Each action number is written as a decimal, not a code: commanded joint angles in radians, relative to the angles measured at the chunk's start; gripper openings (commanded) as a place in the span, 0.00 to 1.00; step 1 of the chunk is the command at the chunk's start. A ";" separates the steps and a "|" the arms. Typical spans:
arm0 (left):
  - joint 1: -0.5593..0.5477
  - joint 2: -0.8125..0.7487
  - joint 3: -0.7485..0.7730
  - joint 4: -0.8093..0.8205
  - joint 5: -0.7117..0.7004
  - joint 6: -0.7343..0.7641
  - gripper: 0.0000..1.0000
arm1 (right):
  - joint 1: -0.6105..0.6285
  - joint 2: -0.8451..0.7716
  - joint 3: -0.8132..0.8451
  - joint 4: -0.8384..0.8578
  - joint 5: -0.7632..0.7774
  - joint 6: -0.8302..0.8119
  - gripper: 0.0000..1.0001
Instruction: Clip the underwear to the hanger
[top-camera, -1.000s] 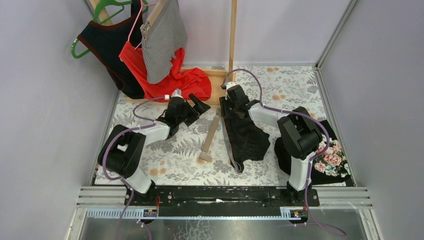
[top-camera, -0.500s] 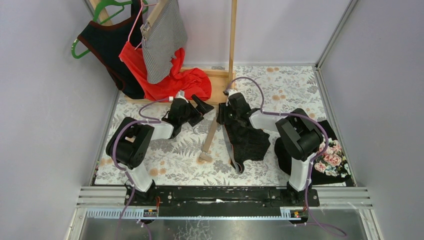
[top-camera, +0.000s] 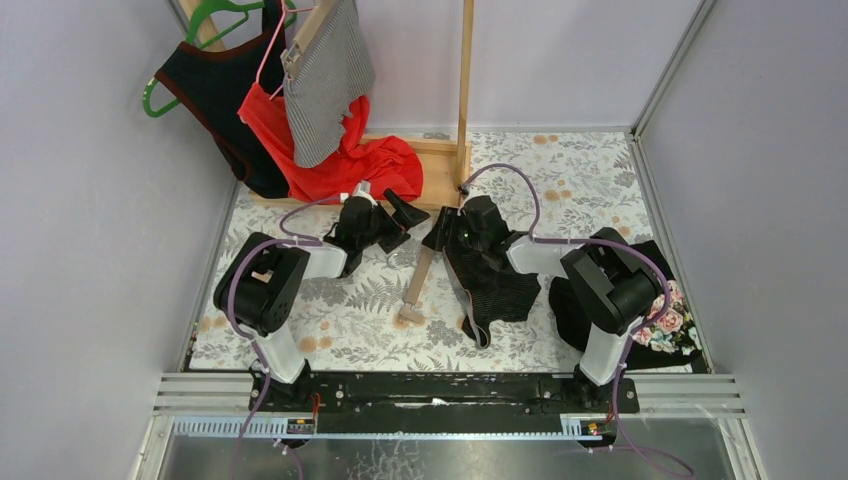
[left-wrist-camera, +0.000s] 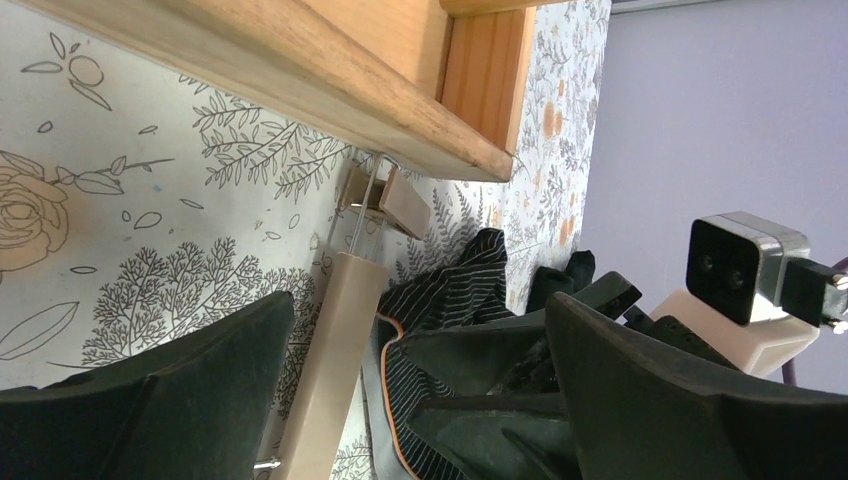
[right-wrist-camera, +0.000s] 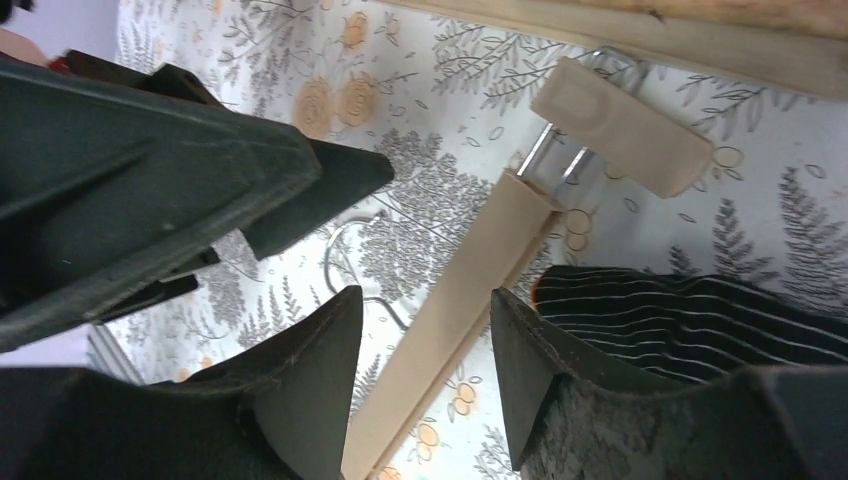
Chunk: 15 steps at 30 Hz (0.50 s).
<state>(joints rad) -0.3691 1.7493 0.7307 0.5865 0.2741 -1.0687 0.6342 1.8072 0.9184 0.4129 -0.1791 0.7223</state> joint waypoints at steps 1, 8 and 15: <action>0.006 0.032 -0.018 0.078 0.035 -0.014 0.95 | 0.015 0.029 0.017 0.094 -0.033 0.087 0.57; -0.002 0.062 -0.022 0.087 0.058 -0.017 0.95 | 0.015 0.048 -0.016 0.137 -0.005 0.129 0.57; -0.015 0.065 -0.025 0.071 0.060 -0.014 0.95 | 0.014 0.042 -0.036 0.097 0.010 0.155 0.57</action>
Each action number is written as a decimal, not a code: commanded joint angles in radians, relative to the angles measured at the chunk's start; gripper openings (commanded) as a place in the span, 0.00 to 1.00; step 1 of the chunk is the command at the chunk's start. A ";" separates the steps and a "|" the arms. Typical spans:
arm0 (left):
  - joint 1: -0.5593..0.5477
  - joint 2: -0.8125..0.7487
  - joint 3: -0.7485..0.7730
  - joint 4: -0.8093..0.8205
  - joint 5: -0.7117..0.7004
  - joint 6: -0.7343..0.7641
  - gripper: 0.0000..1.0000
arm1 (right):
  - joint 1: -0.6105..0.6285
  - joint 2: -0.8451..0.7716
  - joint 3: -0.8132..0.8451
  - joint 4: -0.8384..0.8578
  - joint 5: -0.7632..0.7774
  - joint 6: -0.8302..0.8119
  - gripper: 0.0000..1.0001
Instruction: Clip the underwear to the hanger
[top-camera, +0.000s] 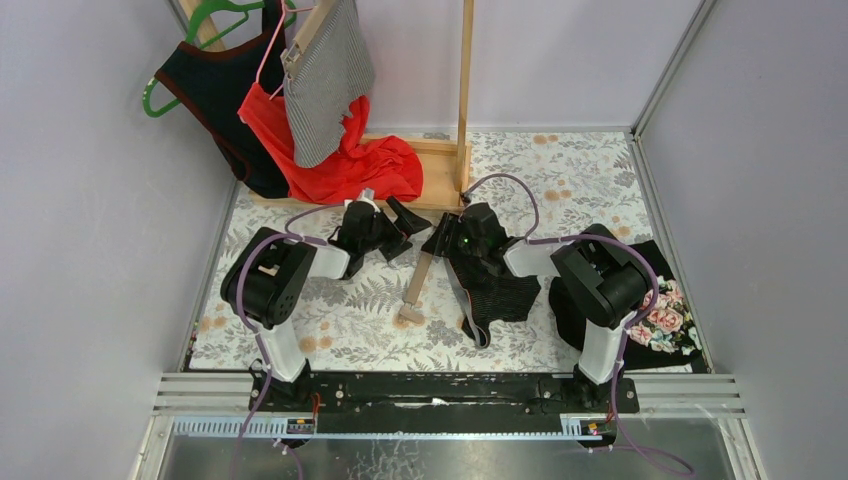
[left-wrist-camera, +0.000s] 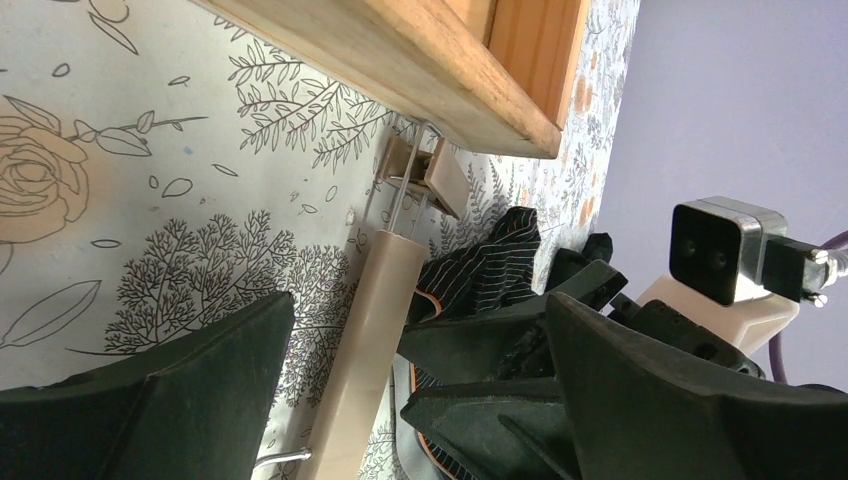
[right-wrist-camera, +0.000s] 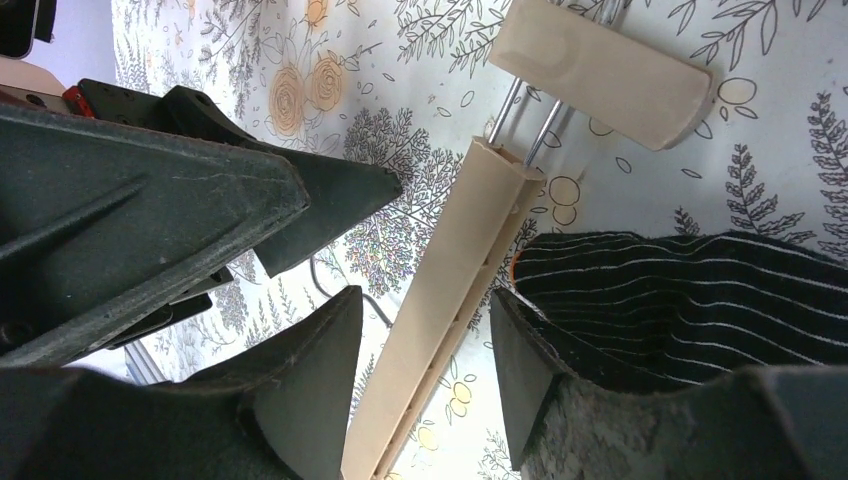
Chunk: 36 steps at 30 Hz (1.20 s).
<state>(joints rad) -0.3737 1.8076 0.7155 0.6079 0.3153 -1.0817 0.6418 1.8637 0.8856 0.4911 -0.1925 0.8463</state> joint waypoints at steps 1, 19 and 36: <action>-0.015 0.007 -0.010 0.047 0.018 -0.001 0.95 | 0.007 -0.013 -0.010 0.027 0.021 0.032 0.57; -0.045 0.012 -0.032 0.055 0.036 -0.003 0.95 | -0.010 0.129 -0.088 0.326 -0.064 0.184 0.57; -0.044 -0.033 -0.085 0.159 0.089 -0.036 0.99 | -0.022 0.171 -0.135 0.526 -0.102 0.247 0.55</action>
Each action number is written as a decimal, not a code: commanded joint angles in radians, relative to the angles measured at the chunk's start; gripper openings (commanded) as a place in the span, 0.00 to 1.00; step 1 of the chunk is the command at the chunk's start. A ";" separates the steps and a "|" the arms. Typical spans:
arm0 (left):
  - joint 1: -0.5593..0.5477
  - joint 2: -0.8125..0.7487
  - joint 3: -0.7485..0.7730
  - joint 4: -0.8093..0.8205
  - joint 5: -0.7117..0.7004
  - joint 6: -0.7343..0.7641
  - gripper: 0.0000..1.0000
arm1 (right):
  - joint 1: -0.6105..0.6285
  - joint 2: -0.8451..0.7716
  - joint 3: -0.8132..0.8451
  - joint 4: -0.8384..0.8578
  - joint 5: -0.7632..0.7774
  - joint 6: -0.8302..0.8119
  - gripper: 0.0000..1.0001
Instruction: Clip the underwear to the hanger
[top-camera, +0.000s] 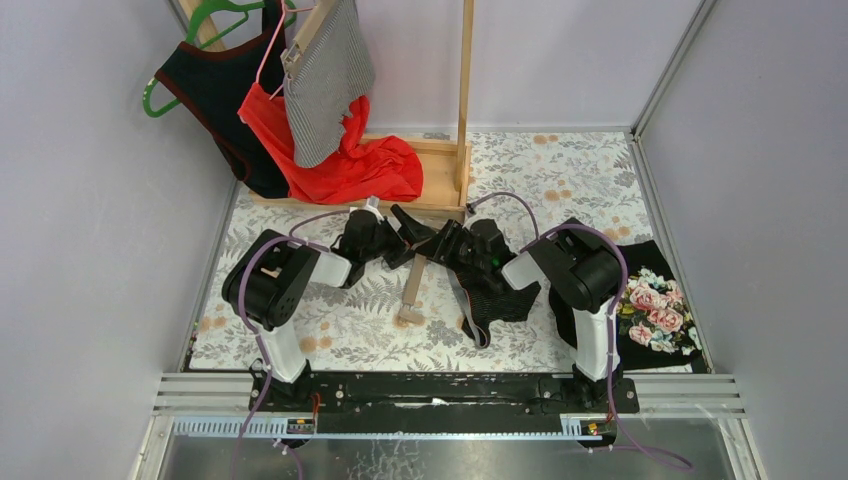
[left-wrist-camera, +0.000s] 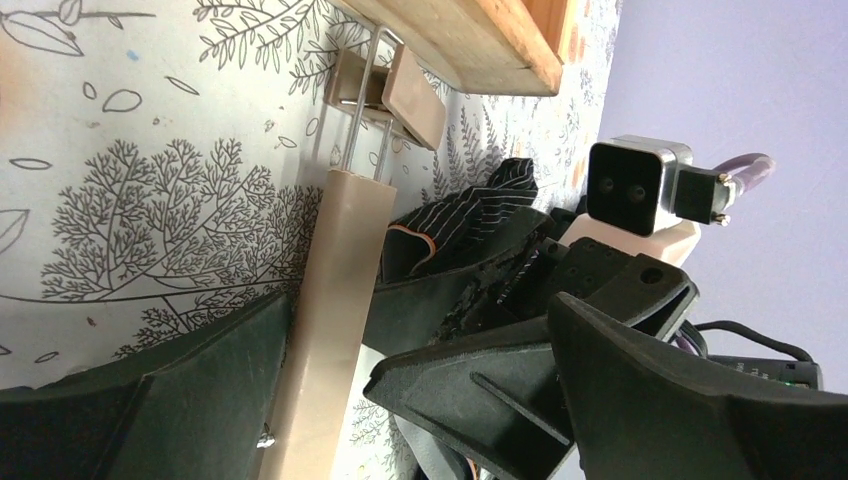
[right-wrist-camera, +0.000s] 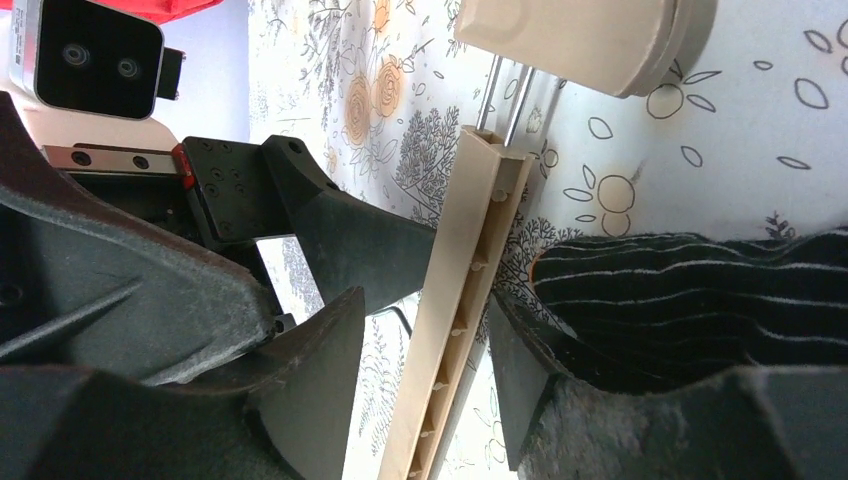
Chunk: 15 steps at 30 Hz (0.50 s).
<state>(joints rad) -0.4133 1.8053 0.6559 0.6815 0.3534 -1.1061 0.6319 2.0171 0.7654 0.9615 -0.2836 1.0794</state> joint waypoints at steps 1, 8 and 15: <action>-0.004 -0.033 -0.031 0.091 0.050 -0.014 1.00 | -0.013 0.020 -0.017 0.068 -0.013 0.018 0.54; 0.006 -0.045 -0.059 0.144 0.064 -0.032 1.00 | -0.021 0.054 -0.030 0.156 -0.046 0.046 0.52; 0.014 -0.032 -0.086 0.249 0.090 -0.084 0.98 | -0.025 0.109 -0.031 0.251 -0.081 0.088 0.48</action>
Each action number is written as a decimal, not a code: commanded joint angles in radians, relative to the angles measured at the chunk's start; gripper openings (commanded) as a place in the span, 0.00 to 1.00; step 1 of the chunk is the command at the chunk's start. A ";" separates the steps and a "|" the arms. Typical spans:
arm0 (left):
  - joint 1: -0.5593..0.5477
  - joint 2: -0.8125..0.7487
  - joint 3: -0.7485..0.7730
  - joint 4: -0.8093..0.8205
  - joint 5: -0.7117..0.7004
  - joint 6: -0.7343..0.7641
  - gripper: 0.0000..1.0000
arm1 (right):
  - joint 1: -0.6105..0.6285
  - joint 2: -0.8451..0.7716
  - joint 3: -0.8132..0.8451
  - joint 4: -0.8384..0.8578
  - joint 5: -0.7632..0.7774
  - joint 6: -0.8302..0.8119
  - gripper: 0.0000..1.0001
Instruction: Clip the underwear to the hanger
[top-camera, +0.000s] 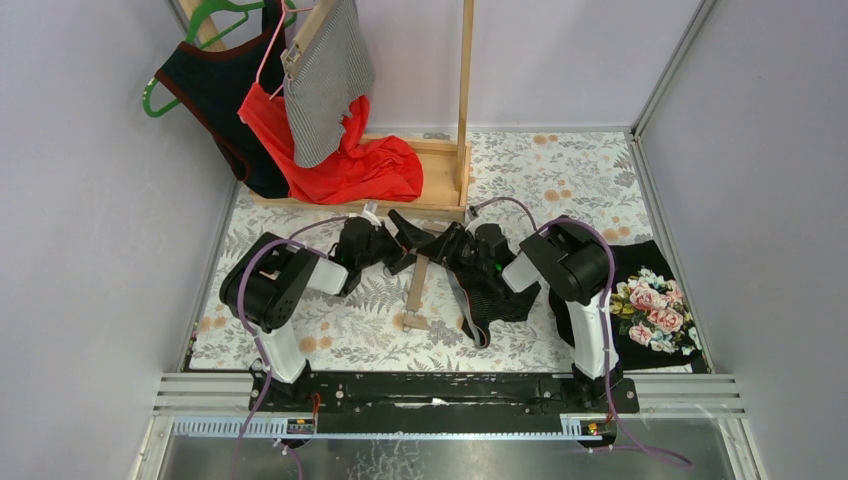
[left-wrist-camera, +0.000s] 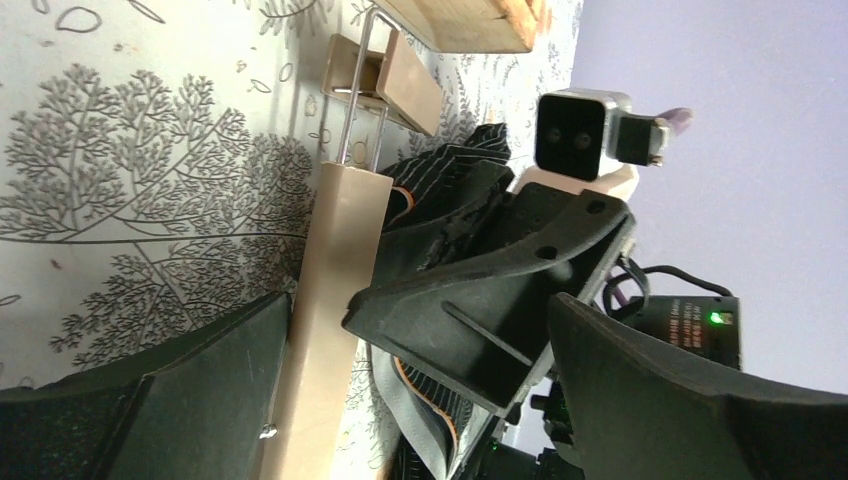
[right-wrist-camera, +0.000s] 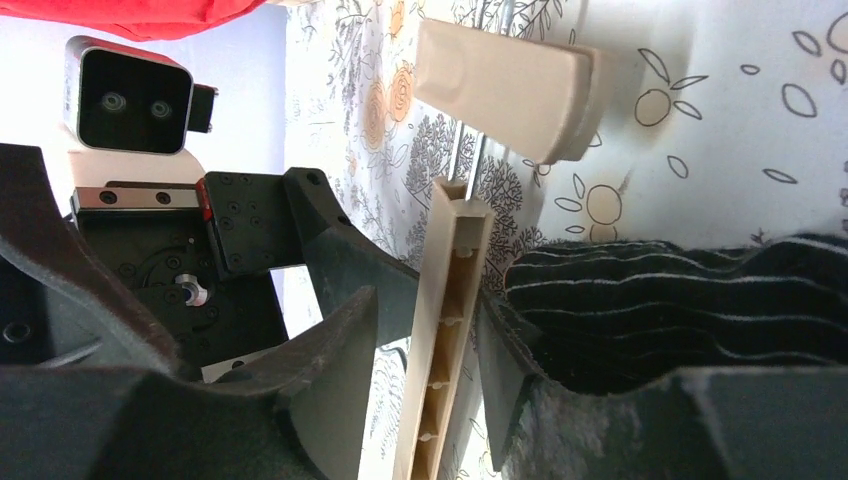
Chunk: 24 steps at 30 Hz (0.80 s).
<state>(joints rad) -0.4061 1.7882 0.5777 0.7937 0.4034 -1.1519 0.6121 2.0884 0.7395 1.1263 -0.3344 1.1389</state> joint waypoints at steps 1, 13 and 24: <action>0.006 -0.011 -0.006 0.140 0.045 -0.041 0.98 | -0.006 0.046 -0.003 0.097 -0.035 0.035 0.46; 0.029 -0.036 -0.038 0.133 0.009 -0.058 0.98 | -0.013 0.063 -0.042 0.232 -0.045 0.035 0.26; 0.164 -0.015 -0.084 0.316 0.089 -0.177 1.00 | -0.017 0.117 0.007 0.357 -0.193 0.045 0.12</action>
<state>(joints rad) -0.2787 1.7603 0.4847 0.9337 0.4324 -1.2663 0.5991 2.1944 0.7074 1.4017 -0.4339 1.2118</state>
